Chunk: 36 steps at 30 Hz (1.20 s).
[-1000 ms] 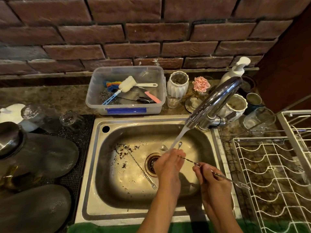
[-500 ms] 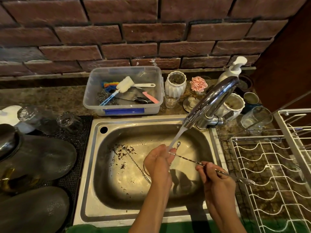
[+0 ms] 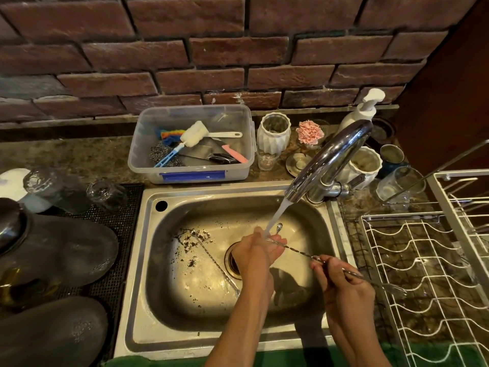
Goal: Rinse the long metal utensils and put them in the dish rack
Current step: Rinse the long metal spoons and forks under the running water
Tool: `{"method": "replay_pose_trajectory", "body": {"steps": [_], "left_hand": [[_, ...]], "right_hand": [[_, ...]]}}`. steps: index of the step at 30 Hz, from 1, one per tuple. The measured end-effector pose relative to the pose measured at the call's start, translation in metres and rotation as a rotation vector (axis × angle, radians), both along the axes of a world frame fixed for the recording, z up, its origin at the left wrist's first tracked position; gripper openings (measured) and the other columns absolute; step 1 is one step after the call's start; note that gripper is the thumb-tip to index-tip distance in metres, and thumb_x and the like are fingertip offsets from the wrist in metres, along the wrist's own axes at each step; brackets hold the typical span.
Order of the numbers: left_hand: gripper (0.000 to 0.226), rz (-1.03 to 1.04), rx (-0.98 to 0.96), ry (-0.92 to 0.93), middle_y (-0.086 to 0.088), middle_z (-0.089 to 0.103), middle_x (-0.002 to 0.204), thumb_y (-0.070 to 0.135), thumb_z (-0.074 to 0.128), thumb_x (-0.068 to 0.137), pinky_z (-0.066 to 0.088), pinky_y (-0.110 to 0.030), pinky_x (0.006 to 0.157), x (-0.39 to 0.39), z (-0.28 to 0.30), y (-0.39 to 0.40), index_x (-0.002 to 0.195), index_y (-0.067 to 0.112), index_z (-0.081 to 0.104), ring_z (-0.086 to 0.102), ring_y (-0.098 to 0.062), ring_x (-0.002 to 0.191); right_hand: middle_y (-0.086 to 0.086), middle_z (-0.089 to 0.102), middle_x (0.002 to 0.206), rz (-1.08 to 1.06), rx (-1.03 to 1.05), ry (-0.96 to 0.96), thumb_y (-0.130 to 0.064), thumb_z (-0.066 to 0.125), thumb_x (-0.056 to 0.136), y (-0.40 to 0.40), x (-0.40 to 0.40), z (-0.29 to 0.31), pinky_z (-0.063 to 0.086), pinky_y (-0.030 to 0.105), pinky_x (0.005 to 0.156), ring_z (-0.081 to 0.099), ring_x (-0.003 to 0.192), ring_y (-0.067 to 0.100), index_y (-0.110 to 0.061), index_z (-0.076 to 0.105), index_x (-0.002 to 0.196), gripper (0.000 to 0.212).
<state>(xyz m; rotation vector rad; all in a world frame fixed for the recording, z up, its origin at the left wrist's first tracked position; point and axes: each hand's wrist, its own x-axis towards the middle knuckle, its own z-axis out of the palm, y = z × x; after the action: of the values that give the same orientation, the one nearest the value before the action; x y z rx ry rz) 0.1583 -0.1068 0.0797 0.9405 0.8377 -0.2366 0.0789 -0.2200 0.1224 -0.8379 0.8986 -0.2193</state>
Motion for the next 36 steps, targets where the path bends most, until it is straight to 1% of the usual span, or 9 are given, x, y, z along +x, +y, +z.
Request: {"method": "replay_pose_trajectory", "body": {"steps": [2,7,13,18,23,26,29,33,36], "left_hand": [[0.027,-0.013,-0.005,0.000,-0.018,0.075,0.074,0.020,0.058,0.102,0.062,-0.031,0.061,0.000,0.000,0.000,0.097,-0.005,0.069,0.075,-0.029,0.065],[0.009,-0.084,-0.009,-0.035,-0.021,0.077,0.087,0.001,0.066,0.094,0.060,-0.026,0.065,-0.006,0.002,0.001,0.101,-0.003,0.070,0.078,-0.029,0.078],[0.032,-0.006,-0.012,0.013,-0.020,0.077,0.077,0.027,0.056,0.103,0.061,-0.030,0.060,0.001,0.004,0.010,0.109,-0.003,0.064,0.076,-0.029,0.067],[0.015,-0.069,-0.057,-0.070,-0.021,0.078,0.088,0.001,0.057,0.099,0.062,-0.030,0.068,-0.005,0.005,0.015,0.103,-0.004,0.070,0.078,-0.030,0.080],[0.016,-0.025,-0.255,-0.086,-0.021,0.077,0.089,0.005,0.051,0.103,0.063,-0.034,0.076,-0.007,0.006,0.017,0.107,-0.004,0.063,0.077,-0.030,0.086],[0.009,-0.028,-0.199,-0.108,-0.022,0.077,0.093,0.005,0.063,0.096,0.063,-0.036,0.082,-0.008,0.006,0.011,0.102,0.000,0.069,0.077,-0.030,0.088],[0.009,0.023,-0.177,-0.095,-0.025,0.077,0.097,-0.001,0.063,0.095,0.063,-0.034,0.076,-0.008,0.006,0.007,0.103,-0.003,0.068,0.077,-0.034,0.091],[0.025,0.110,-0.241,-0.033,-0.026,0.077,0.088,0.018,0.047,0.107,0.064,-0.036,0.067,-0.003,0.009,0.005,0.106,-0.004,0.060,0.078,-0.036,0.083],[0.019,0.045,-0.315,-0.050,-0.025,0.077,0.094,0.008,0.050,0.103,0.064,-0.035,0.073,0.000,0.013,0.009,0.110,-0.007,0.061,0.077,-0.036,0.091]], "right_hand": [[0.018,0.077,0.079,-0.003,0.009,-0.005,-0.002,0.051,0.098,0.001,0.000,-0.001,0.061,0.022,0.067,0.076,0.074,0.022,0.011,0.065,0.095,0.019],[0.020,0.076,0.080,-0.015,0.029,0.009,-0.004,0.051,0.098,-0.002,-0.001,-0.002,0.062,0.025,0.071,0.076,0.074,0.022,0.011,0.065,0.095,0.021],[0.021,0.076,0.083,0.010,0.069,0.013,-0.004,0.053,0.096,0.007,-0.001,-0.001,0.062,0.027,0.073,0.076,0.076,0.025,0.011,0.065,0.096,0.019],[0.022,0.075,0.086,0.001,0.141,0.042,-0.005,0.054,0.095,0.001,0.005,0.000,0.060,0.033,0.080,0.075,0.083,0.028,0.011,0.065,0.099,0.020],[0.022,0.075,0.084,0.014,0.151,0.003,0.000,0.052,0.096,-0.005,0.010,-0.005,0.062,0.028,0.075,0.076,0.080,0.028,0.012,0.065,0.095,0.018],[0.027,0.074,0.088,0.051,0.146,-0.024,0.003,0.055,0.089,-0.010,0.008,-0.008,0.062,0.029,0.075,0.076,0.082,0.032,0.013,0.065,0.095,0.015],[0.028,0.074,0.090,0.083,0.147,-0.038,0.002,0.060,0.078,-0.012,0.004,-0.011,0.062,0.031,0.077,0.076,0.085,0.035,0.014,0.064,0.097,0.024],[0.028,0.074,0.093,0.047,0.159,-0.050,0.000,0.059,0.081,-0.007,0.000,-0.014,0.062,0.031,0.076,0.076,0.087,0.035,0.014,0.064,0.100,0.024],[0.027,0.075,0.095,0.017,0.171,-0.047,-0.004,0.060,0.081,-0.006,-0.002,-0.014,0.061,0.032,0.080,0.075,0.091,0.034,0.011,0.068,0.097,0.023]]}}
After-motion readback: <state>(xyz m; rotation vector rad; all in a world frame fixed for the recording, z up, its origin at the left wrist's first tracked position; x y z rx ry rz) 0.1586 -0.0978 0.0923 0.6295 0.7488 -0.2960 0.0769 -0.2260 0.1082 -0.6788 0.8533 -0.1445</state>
